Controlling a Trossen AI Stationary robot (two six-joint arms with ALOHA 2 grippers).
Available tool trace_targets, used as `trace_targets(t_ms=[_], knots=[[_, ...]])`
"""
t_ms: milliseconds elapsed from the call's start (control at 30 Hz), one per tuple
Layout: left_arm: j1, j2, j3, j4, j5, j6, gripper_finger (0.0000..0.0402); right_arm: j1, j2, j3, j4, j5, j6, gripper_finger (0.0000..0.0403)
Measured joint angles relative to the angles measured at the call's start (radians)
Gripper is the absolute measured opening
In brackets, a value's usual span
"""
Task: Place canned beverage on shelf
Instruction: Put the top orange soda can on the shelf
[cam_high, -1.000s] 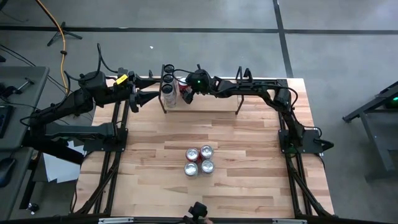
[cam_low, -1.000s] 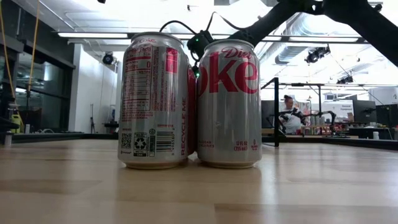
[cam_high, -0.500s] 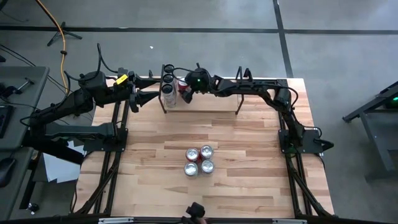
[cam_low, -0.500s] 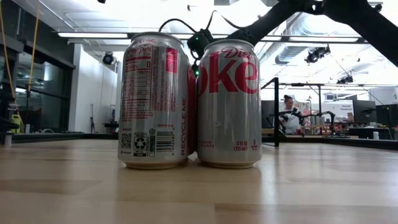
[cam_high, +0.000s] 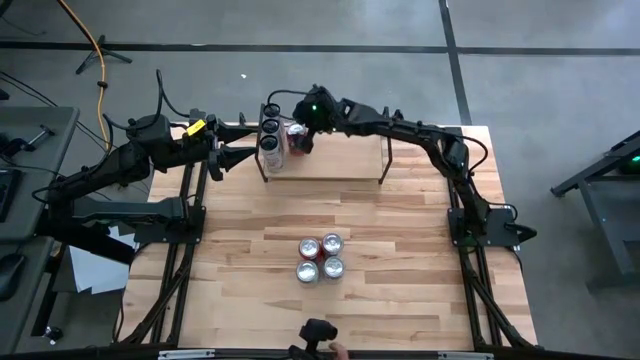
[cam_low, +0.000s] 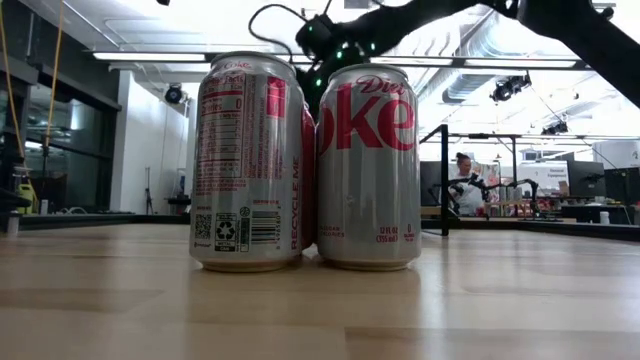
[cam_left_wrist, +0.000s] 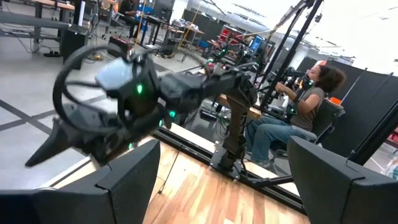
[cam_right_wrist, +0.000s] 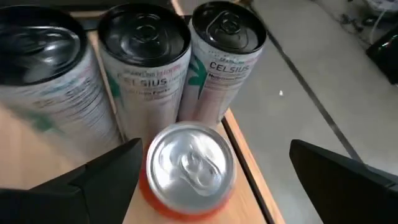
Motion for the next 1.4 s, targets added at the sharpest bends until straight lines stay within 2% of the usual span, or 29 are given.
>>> trace_targets(t_ms=[133, 267, 367, 500, 567, 667, 833, 1000, 1067, 1167, 1300, 1400], knots=[[0.000, 0.000, 0.000, 0.000, 0.000, 0.000, 0.0304, -0.017, 0.000, 0.129, -0.240, -0.079, -0.030, 0.0390], [0.000, 0.000, 0.000, 0.000, 0.000, 0.000, 0.0304, -0.041, -0.002, 0.223, -0.441, -0.272, -0.043, 0.0390], [0.000, 0.000, 0.000, 0.000, 0.000, 0.000, 0.0304, -0.061, -0.015, 0.230, -0.555, -0.424, -0.076, 0.0390], [0.000, 0.000, 0.000, -0.005, 0.000, 0.000, 0.0304, -0.091, -0.073, 0.125, -0.578, -0.475, -0.068, 0.0390], [0.000, 0.000, 0.000, -0.008, 0.000, 0.003, 0.0304, -0.105, -0.128, 0.023, -0.536, -0.475, -0.051, 0.0390], [0.000, 0.000, 0.000, -0.011, 0.001, 0.023, 0.0304, -0.116, -0.252, -0.196, -0.368, -0.471, 0.007, 0.0390], [0.000, 0.000, 0.000, -0.010, 0.000, 0.057, 0.0304, -0.104, -0.482, -0.616, 0.099, -0.461, 0.238, 0.0390], [0.000, 0.000, 0.000, -0.006, 0.000, 0.062, 0.0304, -0.059, -0.597, -0.874, 0.545, -0.340, 0.533, 0.0390], [0.000, 0.000, 0.000, -0.006, 0.000, 0.062, 0.0304, -0.041, -0.608, -0.924, 0.660, -0.320, 0.617, 0.0390], [0.000, 0.000, 0.000, -0.006, 0.000, 0.062, 0.0304, -0.026, -0.604, -0.941, 0.725, -0.316, 0.614, 0.0390], [0.000, 0.000, 0.000, -0.006, -0.001, 0.062, 0.0304, -0.013, -0.571, -0.870, 0.619, -0.272, 0.511, 0.0385], [0.000, 0.000, 0.000, -0.007, -0.001, 0.061, 0.0304, -0.002, -0.538, -0.779, 0.445, -0.168, 0.421, 0.0349]])
